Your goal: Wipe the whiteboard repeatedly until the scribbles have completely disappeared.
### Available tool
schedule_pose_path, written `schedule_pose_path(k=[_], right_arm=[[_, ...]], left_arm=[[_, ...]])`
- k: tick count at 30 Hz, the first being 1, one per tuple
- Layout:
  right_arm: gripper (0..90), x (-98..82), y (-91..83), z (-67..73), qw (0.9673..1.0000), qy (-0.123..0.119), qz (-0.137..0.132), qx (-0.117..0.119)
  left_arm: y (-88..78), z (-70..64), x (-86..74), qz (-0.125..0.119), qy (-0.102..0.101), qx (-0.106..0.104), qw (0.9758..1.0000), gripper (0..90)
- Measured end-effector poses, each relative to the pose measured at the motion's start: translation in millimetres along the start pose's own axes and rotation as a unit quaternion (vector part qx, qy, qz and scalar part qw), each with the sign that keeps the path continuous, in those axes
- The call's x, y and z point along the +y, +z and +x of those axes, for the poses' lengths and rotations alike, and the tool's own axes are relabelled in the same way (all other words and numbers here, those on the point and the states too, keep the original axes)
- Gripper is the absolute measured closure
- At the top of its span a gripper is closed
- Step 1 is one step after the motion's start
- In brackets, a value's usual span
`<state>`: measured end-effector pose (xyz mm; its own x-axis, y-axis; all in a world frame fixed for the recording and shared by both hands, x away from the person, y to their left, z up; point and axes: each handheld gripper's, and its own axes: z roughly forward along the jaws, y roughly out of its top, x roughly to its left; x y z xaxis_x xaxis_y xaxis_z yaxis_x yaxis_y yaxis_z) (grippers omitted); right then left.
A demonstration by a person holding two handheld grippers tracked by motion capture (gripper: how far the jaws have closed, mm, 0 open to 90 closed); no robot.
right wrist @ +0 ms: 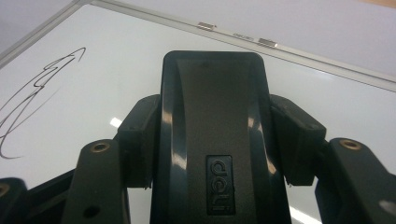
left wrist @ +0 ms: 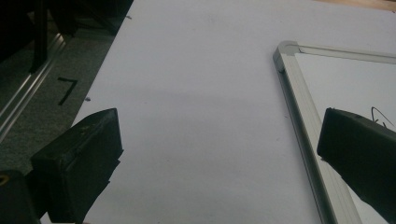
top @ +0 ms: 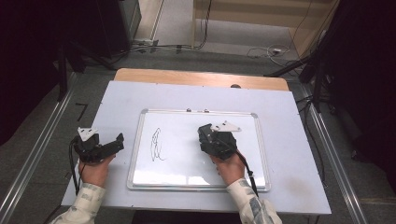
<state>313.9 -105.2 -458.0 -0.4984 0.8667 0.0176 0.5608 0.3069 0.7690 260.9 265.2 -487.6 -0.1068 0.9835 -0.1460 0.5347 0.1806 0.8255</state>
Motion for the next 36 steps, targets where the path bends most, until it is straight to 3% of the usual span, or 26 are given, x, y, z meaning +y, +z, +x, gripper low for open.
schedule_pose_path(k=[24, 36], right_arm=[[38.6, 14.1, 38.9, 35.5, 0.9994, -0.016, 0.014, 0.028], [38.6, 27.7, 62.0, 59.6, 0.9981, -0.043, 0.020, 0.040]], left_arm=[[-0.3, 0.2, 0.5, -0.001, 0.000, -0.004, 1.0000, 0.4], [0.4, 0.7, 0.4, -0.001, -0.001, -0.007, 1.0000, 0.4]])
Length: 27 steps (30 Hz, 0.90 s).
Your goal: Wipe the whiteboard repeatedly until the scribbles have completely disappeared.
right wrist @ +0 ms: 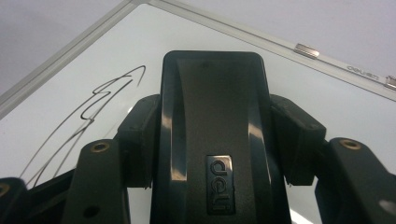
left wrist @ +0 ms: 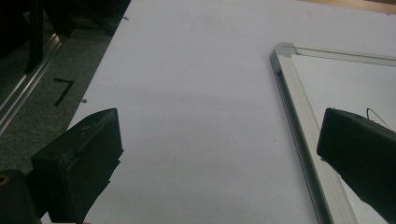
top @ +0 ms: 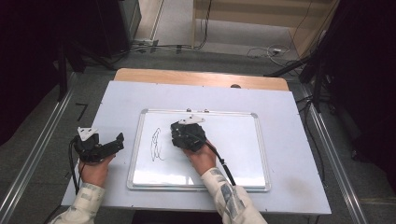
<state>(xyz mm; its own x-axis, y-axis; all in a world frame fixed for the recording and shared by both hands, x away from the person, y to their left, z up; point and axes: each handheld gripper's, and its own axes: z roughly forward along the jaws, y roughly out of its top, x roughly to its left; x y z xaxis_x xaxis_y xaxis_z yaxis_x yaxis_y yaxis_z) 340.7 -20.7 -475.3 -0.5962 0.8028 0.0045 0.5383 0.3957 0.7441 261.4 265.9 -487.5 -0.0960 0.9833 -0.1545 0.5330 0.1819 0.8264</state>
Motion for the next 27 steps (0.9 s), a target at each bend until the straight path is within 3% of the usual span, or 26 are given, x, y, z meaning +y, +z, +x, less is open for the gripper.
schedule_pose_path(k=[10, 27], right_arm=[[38.6, 8.3, 13.7, 9.9, 0.9996, -0.027, 0.004, 0.012], [38.6, 24.7, 38.6, 18.6, 0.9988, -0.043, 0.015, 0.016]], left_arm=[[0.4, 0.5, -0.1, 0.001, 0.000, 0.000, 1.0000, 0.4], [1.5, 0.4, -0.5, 0.003, 0.001, 0.000, 1.0000, 0.4]])
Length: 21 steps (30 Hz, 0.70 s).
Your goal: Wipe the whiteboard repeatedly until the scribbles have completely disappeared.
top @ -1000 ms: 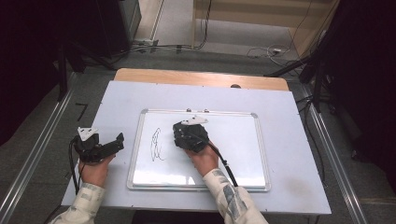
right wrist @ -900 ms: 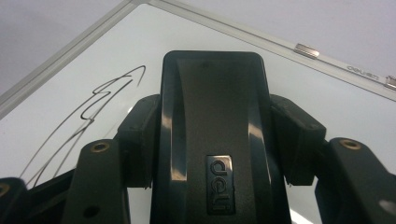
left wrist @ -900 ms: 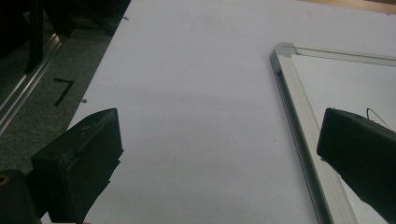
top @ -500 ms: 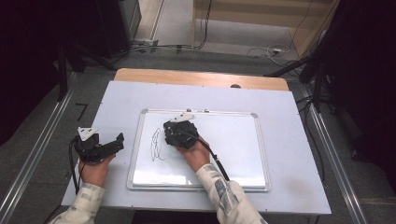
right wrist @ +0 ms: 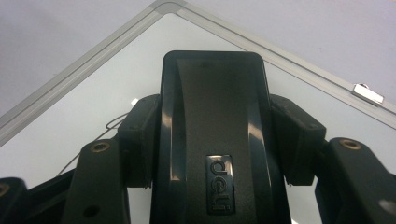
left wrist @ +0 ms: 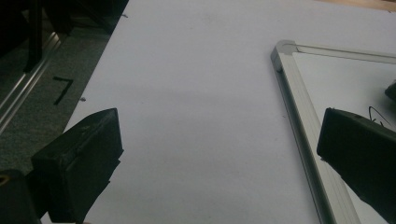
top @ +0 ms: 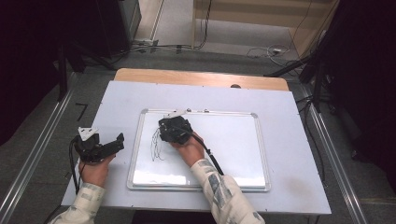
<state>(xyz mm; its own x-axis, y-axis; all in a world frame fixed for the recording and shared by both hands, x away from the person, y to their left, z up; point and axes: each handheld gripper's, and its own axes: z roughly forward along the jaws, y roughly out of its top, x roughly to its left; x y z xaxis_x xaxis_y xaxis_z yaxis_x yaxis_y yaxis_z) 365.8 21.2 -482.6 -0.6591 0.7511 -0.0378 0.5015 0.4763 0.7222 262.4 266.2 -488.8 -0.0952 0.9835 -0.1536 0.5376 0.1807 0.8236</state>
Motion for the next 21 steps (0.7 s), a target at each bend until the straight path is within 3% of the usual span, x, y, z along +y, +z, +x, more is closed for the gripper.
schedule_pose_path(k=[8, 21], right_arm=[[38.6, 2.0, 14.5, 0.6, 0.9998, -0.009, 0.017, -0.001], [37.6, 2.1, 14.4, -0.5, 0.9999, 0.001, 0.015, -0.001]], left_arm=[[-0.1, 0.6, 0.1, 0.000, 0.001, 0.000, 1.0000, 0.4], [-0.1, 0.3, 0.0, 0.000, 0.000, -0.001, 1.0000, 0.4]])
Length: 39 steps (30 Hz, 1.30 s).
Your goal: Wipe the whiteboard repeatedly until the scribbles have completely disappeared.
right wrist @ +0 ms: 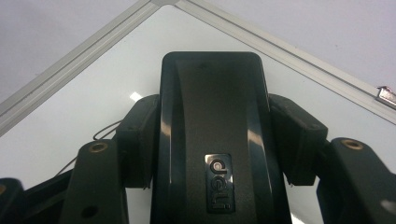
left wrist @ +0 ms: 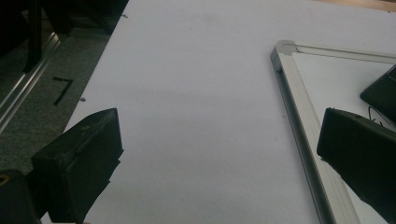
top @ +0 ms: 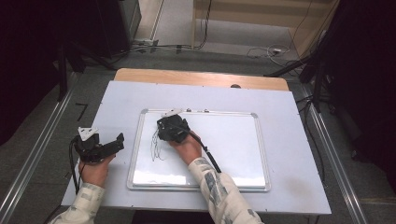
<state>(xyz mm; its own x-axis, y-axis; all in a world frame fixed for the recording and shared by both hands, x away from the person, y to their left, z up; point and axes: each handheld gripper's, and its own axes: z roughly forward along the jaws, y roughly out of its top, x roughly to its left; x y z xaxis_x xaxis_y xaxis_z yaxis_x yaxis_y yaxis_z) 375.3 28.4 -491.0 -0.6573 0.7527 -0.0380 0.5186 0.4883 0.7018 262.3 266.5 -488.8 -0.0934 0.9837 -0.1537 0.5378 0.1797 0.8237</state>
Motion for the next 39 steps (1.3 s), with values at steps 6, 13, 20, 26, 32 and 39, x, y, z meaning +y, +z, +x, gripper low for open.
schedule_pose_path(k=[6, 13, 20, 26, 32, 39], right_arm=[[38.4, 0.2, -0.7, -0.9, 1.0000, 0.001, -0.002, 0.005], [39.2, 0.6, -0.2, 0.6, 0.9999, -0.012, 0.002, 0.005], [39.4, 2.9, 0.0, 2.6, 0.9996, -0.024, 0.015, 0.008], [39.5, 2.2, -1.6, 6.3, 0.9992, -0.031, 0.022, 0.016], [39.5, 1.8, -3.2, 7.7, 0.9983, -0.042, 0.028, 0.029], [39.4, 6.7, 2.0, -9.1, 0.9993, -0.022, 0.027, 0.010]], left_arm=[[0.0, -0.1, 0.0, 0.000, 0.000, 0.000, 1.0000, 0.4], [-0.6, -1.1, 0.2, 0.000, 0.001, 0.001, 1.0000, 0.4], [-1.2, -1.8, 0.3, -0.002, 0.002, -0.001, 1.0000, 0.4], [-1.2, -1.8, 0.3, -0.002, 0.002, -0.001, 1.0000, 0.5], [-1.3, -1.8, 0.2, -0.002, 0.002, 0.000, 1.0000, 0.4], [-2.8, 0.4, -0.6, -0.003, -0.001, 0.001, 1.0000, 0.4]])
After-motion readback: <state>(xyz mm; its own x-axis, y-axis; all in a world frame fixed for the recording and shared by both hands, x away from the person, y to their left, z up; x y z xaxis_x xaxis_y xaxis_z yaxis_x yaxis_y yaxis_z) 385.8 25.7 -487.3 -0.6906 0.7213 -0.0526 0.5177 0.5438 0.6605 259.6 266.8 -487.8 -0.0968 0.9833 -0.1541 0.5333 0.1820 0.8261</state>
